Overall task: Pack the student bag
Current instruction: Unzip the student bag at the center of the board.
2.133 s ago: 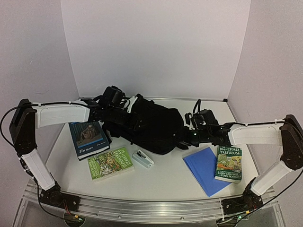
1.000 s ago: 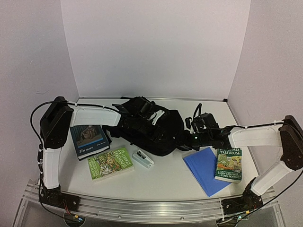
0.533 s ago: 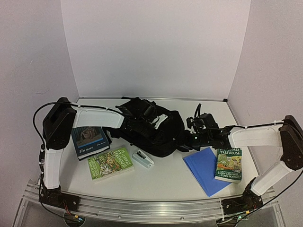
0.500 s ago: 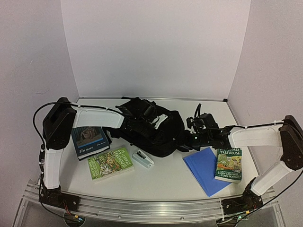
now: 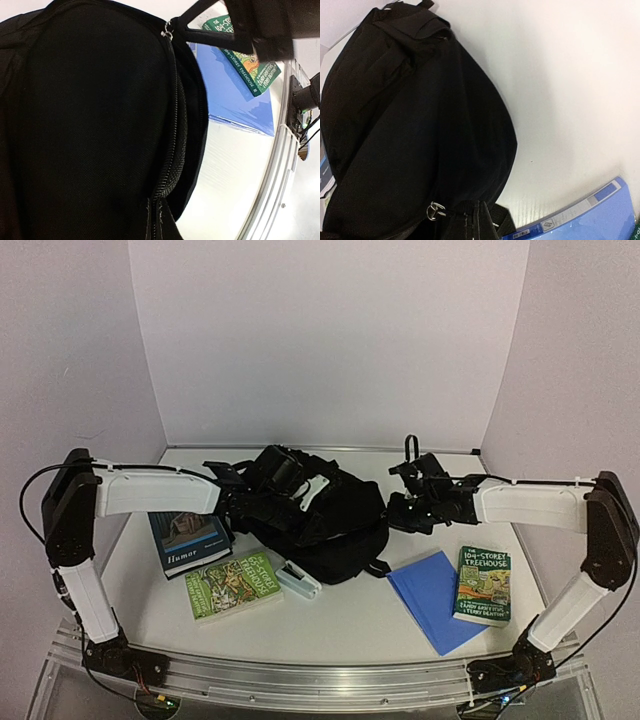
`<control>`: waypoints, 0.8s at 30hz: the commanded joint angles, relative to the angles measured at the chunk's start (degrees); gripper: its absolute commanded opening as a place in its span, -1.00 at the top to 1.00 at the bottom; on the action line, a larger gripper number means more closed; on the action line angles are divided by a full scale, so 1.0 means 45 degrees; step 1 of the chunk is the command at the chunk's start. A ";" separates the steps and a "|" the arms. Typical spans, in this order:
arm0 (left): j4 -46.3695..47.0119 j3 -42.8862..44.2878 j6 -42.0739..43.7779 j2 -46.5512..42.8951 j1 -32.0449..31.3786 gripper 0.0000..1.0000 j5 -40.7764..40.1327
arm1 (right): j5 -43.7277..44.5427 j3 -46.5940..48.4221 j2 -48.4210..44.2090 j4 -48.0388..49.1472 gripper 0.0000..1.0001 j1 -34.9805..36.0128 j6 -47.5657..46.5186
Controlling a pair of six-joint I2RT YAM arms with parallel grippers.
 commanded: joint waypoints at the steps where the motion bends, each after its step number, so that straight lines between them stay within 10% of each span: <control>1: -0.1716 -0.0714 -0.0068 -0.1331 0.0031 1.00 -0.1229 | 0.1432 0.0981 0.0729 -0.0439 1.00 -0.0900 -0.0747; 19: -0.2043 -0.2775 -0.0898 -0.4351 0.1097 0.98 -0.3678 | -0.1444 0.0044 -0.0185 0.1043 1.00 -0.1249 -0.1853; 24: -0.1857 -0.1957 -0.0595 -0.3831 0.1164 0.32 -0.2150 | -0.4171 -0.0439 -0.0846 0.1954 1.00 -0.1234 -0.2194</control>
